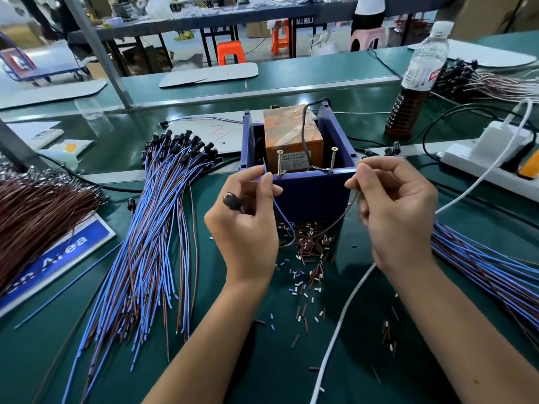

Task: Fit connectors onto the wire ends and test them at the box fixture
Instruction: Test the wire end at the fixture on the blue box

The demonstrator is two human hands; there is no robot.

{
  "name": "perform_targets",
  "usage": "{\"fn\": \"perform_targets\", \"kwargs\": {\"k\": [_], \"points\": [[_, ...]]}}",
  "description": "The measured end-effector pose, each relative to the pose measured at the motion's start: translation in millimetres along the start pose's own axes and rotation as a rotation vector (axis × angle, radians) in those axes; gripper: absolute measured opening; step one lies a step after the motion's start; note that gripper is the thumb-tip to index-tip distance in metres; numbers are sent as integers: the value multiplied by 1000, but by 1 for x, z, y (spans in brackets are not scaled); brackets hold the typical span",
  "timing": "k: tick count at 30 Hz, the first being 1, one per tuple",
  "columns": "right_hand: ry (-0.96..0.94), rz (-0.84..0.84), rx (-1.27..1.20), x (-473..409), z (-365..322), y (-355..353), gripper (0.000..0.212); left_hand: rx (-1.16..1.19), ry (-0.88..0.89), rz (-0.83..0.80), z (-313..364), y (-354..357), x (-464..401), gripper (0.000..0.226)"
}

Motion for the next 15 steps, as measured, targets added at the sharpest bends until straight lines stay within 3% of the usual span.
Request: {"fn": "perform_targets", "kwargs": {"k": [5,9,15], "points": [[-349,130,357,5,-25,6,10,-56,-64,17,-9,-2,-1,18],[-416,185,434,11,-30,14,13,-89,-2,-6,-5,1,2,13],[-453,138,417,16,-33,20,14,-124,92,-52,1,4,1,12]]}}
Point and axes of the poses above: each hand's wrist, its own x-axis away from the middle knuckle, its own y-axis out of the palm, z = x × y, the point moved 9 cm from there along -x, towards the middle knuckle, and after that the axes turned 14 degrees about z, right-handed, at the moved point
